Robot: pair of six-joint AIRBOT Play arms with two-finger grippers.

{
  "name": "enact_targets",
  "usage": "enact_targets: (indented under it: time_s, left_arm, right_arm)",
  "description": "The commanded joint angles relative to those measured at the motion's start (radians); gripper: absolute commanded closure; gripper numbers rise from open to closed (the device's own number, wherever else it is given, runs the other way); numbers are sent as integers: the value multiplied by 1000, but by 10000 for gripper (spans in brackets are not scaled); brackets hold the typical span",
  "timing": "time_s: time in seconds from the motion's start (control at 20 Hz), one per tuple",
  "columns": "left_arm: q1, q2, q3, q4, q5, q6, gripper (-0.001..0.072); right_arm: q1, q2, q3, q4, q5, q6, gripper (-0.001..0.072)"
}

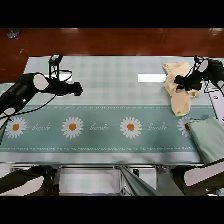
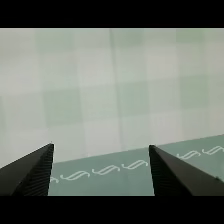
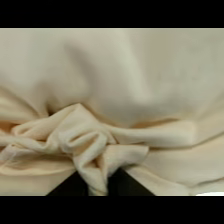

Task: Fold the shirts.

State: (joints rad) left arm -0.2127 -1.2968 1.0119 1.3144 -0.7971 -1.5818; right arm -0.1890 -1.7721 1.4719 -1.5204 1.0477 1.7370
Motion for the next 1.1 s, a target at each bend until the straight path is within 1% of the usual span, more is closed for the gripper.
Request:
enact_targets:
  time_s: [0.0, 0.1, 0.15, 0.25, 0.3, 0.4, 0.45, 0.6, 0.7, 0.8, 0.85, 0.95, 1.05]
  left_arm:
    - [33, 12, 18, 81, -170, -2, 5]
    - [104, 50, 59, 169, -309, 3, 5]
    - [142, 84, 73, 178, -352, 11, 5]
    - [199, 198, 62, 168, -417, 17, 6]
    - [205, 274, 30, 161, -429, 17, 6]
    - [200, 431, -79, 108, -407, 11, 6]
    - [200, 502, -138, 56, -403, 0, 6]
    - [197, 665, -298, -65, -370, -2, 6]
    - [198, 708, -360, -116, -358, -2, 6]
    - [198, 705, -392, -149, -354, -2, 6]
    - [198, 699, -397, -149, -350, -2, 6]
    - [198, 693, -397, -149, -321, -2, 6]
    - [198, 692, -397, -149, -287, -2, 6]
  right_arm:
    - [-8, -2, 127, 138, 147, -120, 686]
    - [-8, 57, 252, 170, 172, -146, 686]
    - [-8, 102, 316, 191, 161, -150, 686]
    - [-7, 206, 413, 254, 84, -151, 686]
    - [-7, 261, 458, 285, 38, -153, 686]
    - [0, 344, 557, 312, 18, -173, 686]
    - [15, 383, 590, 319, 21, -190, 687]
    - [67, 519, 598, 315, 6, -243, 686]
    - [109, 597, 598, 315, -16, -279, 686]
    - [143, 657, 598, 320, -20, -283, 686]
    - [166, 679, 598, 321, 13, -283, 686]
    - [237, 696, 593, 340, 139, -283, 687]
    - [350, 695, 513, 349, 216, -282, 686]
